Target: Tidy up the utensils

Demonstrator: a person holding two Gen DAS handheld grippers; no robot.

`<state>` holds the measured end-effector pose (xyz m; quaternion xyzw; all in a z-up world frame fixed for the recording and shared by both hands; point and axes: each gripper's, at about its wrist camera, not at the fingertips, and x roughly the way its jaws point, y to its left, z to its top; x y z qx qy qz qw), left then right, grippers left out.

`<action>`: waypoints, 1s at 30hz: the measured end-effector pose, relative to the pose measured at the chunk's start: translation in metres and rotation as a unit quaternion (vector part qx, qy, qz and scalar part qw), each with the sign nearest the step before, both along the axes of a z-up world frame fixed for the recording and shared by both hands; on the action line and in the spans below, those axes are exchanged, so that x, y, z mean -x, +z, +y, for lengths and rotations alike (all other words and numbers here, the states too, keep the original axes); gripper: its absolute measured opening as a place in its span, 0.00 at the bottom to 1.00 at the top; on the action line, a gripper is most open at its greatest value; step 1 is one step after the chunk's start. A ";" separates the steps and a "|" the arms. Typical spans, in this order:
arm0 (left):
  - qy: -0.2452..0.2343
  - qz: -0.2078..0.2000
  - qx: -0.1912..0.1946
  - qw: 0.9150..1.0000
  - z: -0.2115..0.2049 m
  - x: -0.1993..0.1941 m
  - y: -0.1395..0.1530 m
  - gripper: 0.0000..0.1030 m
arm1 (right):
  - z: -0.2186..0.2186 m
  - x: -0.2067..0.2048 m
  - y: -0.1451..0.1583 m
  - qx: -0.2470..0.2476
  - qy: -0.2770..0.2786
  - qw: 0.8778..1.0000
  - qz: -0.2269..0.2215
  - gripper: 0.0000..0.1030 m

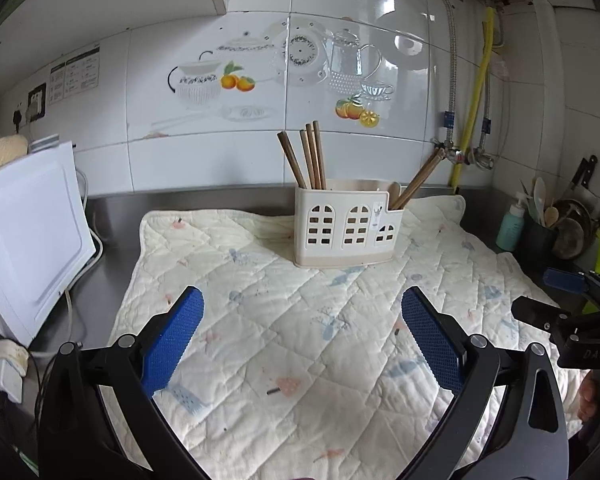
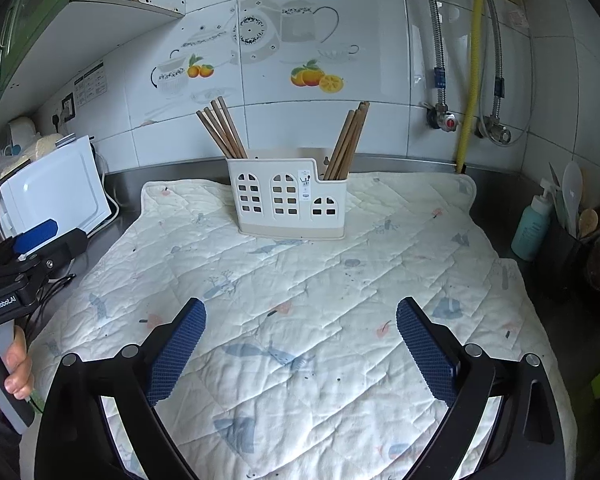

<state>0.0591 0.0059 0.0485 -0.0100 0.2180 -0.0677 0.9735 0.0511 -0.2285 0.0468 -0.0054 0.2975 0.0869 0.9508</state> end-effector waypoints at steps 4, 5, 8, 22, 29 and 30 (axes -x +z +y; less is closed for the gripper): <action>0.004 0.008 -0.006 1.000 0.001 0.005 -0.005 0.95 | -0.002 0.003 -0.001 -0.005 -0.002 1.000 0.003 0.90; 0.004 0.010 -0.008 1.000 0.000 0.006 -0.006 0.95 | -0.003 0.003 -0.001 -0.005 -0.002 1.000 0.004 0.91; 0.008 0.016 -0.014 1.000 -0.001 0.008 -0.010 0.95 | -0.002 0.003 -0.001 -0.004 -0.001 1.000 0.005 0.91; 0.010 0.036 -0.016 0.999 0.001 0.009 -0.026 0.95 | 0.008 0.001 -0.004 0.022 0.001 1.000 0.008 0.93; 0.013 0.039 -0.012 0.999 0.004 0.008 -0.027 0.95 | 0.008 0.000 -0.005 0.023 -0.001 1.000 0.009 0.93; 0.014 0.039 -0.012 0.999 0.004 0.008 -0.027 0.95 | 0.008 0.000 -0.005 0.023 0.000 1.000 0.010 0.93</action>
